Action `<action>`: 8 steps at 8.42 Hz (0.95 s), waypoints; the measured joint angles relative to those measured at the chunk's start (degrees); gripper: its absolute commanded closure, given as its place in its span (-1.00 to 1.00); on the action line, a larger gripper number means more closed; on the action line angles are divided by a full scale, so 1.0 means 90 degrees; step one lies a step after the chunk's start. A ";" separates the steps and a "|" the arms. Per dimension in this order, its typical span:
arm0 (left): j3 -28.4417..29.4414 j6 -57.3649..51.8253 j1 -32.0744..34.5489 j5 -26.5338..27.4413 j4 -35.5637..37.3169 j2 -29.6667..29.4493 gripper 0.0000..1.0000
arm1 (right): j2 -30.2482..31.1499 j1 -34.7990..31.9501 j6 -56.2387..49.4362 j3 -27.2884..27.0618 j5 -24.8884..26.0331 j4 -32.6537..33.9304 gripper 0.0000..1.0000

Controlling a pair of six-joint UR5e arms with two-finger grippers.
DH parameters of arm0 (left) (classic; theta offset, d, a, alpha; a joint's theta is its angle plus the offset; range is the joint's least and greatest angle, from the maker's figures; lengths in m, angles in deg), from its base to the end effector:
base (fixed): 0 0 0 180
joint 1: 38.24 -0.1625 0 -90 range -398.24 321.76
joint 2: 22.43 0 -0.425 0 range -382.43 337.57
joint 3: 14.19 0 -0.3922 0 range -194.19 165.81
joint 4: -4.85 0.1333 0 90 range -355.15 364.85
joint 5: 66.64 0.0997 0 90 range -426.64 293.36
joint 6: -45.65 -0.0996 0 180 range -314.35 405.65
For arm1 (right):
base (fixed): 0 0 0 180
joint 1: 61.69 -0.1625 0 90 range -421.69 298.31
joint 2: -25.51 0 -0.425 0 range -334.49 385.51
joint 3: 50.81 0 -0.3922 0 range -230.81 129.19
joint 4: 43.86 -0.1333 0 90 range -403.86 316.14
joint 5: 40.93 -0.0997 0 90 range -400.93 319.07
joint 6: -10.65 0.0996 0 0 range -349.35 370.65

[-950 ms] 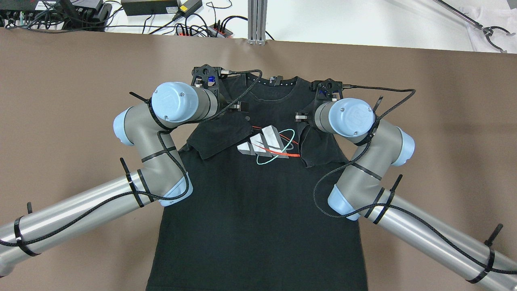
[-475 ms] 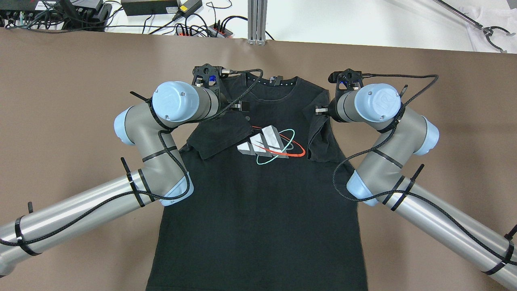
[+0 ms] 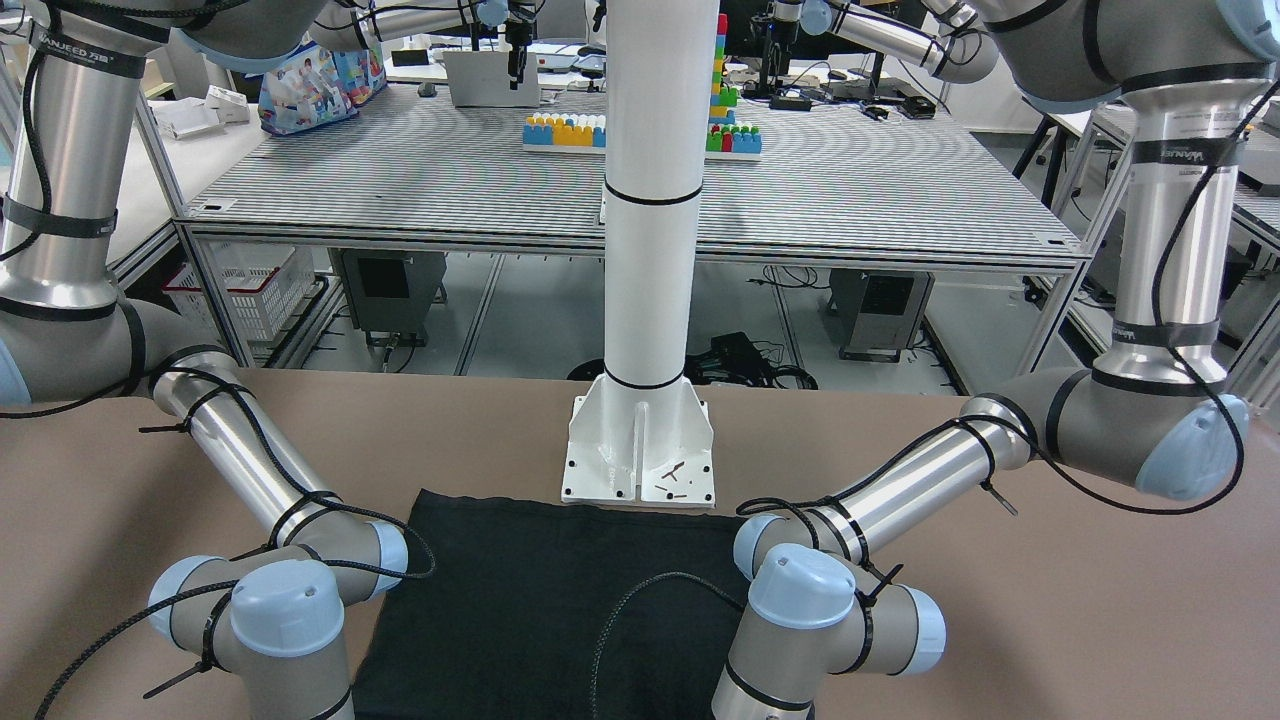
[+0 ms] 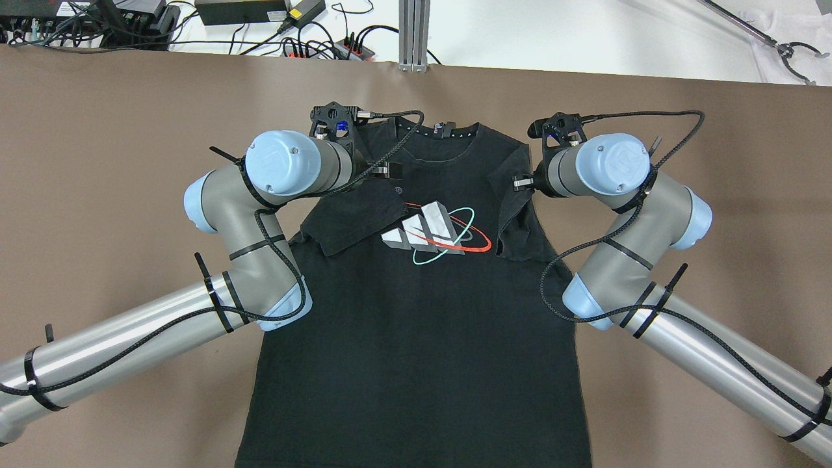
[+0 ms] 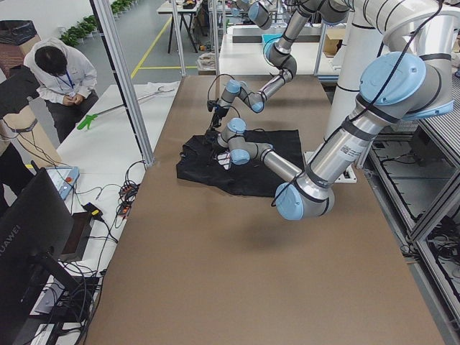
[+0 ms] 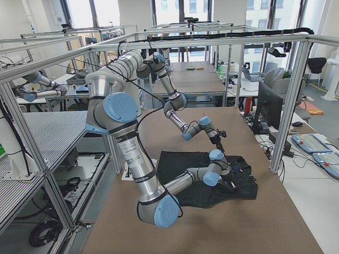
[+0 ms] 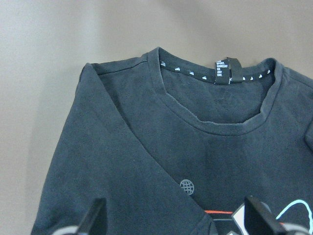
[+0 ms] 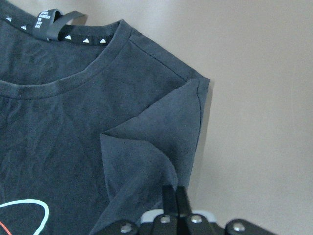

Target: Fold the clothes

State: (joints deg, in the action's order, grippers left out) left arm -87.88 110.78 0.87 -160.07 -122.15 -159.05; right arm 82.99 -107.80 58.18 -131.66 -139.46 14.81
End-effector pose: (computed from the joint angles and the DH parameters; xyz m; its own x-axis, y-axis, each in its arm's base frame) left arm 0.5231 -0.5894 0.2028 0.5184 0.1196 -0.8468 0.4065 0.8366 0.3671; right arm -0.4182 -0.6057 0.3408 0.7201 -0.2146 0.6599 -0.1933 0.8513 0.4878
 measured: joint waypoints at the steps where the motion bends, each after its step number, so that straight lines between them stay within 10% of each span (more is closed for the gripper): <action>1: -0.0003 0.0000 0.0001 0.0000 0.0000 0.0007 -1.00 | -0.0004 0.0003 -0.0010 -0.0001 0.0000 0.0001 0.44; 2: -0.0005 0.0000 0.0005 0.0000 0.0000 0.0010 -1.00 | -0.0011 0.0009 -0.0014 -0.0001 0.0000 -0.0001 -0.87; 8: -0.0126 0.0012 0.0009 -0.0007 0.0005 -0.0003 -1.00 | -0.0083 -0.0053 0.0037 -0.0042 -0.0068 -0.0050 -0.88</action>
State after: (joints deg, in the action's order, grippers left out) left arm -89.01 110.89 0.95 -160.14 -122.11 -159.08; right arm 82.24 -108.28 58.51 -132.04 -140.07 14.36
